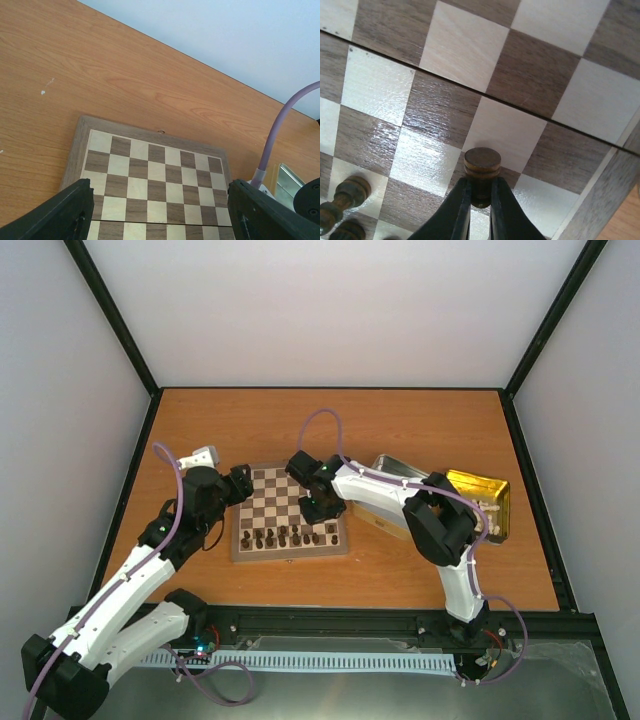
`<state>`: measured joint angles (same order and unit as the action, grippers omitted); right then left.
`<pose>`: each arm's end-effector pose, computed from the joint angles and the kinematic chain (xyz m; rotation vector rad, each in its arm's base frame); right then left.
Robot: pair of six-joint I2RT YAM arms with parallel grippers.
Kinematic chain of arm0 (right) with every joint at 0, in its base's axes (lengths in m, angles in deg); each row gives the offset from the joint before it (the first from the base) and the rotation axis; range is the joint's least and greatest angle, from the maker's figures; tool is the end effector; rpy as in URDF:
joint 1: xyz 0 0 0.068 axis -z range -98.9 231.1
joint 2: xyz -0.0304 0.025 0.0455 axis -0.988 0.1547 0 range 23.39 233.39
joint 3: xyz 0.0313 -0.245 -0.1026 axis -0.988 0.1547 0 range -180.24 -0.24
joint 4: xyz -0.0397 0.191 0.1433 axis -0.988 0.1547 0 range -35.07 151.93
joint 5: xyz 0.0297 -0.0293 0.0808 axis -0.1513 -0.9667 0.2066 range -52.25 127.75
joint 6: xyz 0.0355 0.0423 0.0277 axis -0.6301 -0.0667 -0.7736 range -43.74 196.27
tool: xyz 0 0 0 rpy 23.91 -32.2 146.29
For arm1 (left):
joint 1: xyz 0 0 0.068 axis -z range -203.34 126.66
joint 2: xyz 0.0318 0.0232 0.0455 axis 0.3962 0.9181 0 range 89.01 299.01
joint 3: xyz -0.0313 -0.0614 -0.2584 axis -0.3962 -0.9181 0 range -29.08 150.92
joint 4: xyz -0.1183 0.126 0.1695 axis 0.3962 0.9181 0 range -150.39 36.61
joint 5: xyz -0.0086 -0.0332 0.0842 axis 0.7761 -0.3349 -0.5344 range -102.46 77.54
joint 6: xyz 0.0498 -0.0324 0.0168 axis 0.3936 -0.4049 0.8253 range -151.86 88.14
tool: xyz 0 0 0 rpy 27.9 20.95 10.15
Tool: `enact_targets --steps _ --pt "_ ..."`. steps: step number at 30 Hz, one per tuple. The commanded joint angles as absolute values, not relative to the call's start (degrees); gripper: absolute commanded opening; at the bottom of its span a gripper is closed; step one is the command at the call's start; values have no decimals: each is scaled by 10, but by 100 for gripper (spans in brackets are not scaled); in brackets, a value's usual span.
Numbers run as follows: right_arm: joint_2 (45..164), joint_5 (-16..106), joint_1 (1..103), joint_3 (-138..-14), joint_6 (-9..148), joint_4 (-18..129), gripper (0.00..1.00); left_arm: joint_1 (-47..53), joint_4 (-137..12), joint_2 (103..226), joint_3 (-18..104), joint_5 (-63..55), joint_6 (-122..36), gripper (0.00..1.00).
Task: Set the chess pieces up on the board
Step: Pick up the chess piece from the chessboard.
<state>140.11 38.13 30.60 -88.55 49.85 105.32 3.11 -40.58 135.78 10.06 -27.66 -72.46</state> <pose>0.2449 0.2975 0.1721 -0.6239 2.9208 0.1897 0.1655 -0.0686 0.2767 -0.4187 2.0202 -0.4613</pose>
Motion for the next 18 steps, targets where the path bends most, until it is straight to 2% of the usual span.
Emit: enact_targets --steps 1,6,10,18 --pt "1407 353 303 -871 513 1030 3 28 -410 1358 95 -278 -733 74" --pt "1340 355 307 -837 556 948 3 28 -421 1376 68 -239 -741 80" --pt "1292 413 324 -794 600 870 3 28 -478 1404 45 -118 -727 92" --pt "1208 562 356 -693 676 745 3 25 -535 1509 91 78 -735 96"
